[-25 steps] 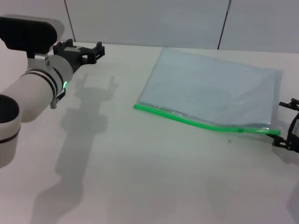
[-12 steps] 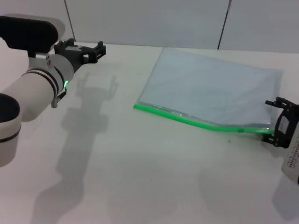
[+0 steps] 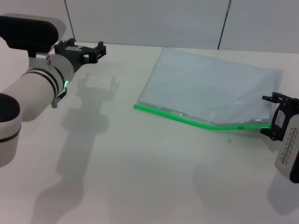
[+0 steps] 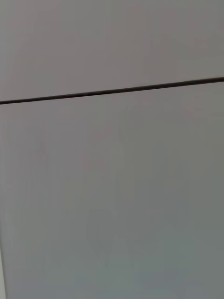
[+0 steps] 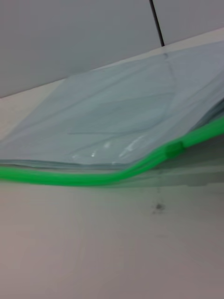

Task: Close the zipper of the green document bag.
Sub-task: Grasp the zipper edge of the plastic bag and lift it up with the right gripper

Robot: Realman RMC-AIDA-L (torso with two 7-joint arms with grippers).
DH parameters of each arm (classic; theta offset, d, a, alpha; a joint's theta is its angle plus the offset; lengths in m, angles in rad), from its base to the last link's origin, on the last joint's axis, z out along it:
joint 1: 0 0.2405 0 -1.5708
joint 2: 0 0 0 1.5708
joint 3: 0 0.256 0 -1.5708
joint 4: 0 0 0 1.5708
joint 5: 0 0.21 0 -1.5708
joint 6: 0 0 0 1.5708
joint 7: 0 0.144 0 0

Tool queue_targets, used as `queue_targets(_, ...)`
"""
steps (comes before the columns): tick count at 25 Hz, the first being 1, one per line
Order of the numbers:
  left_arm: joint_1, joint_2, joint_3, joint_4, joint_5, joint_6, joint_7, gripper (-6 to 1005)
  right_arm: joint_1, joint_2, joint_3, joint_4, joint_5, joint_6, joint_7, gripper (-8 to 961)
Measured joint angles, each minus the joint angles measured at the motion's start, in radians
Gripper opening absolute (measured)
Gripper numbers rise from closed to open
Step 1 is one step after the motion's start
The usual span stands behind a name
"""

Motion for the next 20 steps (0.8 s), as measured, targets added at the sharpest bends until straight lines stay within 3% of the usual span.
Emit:
queue_targets(2, 0.000, 0.000, 0.000, 0.000, 0.000, 0.000, 0.000, 858, 0.006, 0.000, -0.001, 0.000, 0.013, 0.000, 0.000, 722)
queue_targets(10, 0.001, 0.000, 0.001, -0.002, 0.000, -0.003, -0.001, 858, 0.014, 0.001, -0.006, -0.001, 0.059, 0.005, 0.013, 452)
queue_targets(15, 0.007, 0.000, 0.001, -0.024, 0.000, -0.072, 0.000, 858, 0.014, -0.003, 0.043, -0.028, 0.135, 0.111, 0.013, 316)
queue_targets(20, 0.038, 0.004, 0.000, -0.125, 0.014, -0.200, 0.066, 858, 0.007, -0.002, 0.136, -0.058, 0.208, 0.256, 0.025, 214)
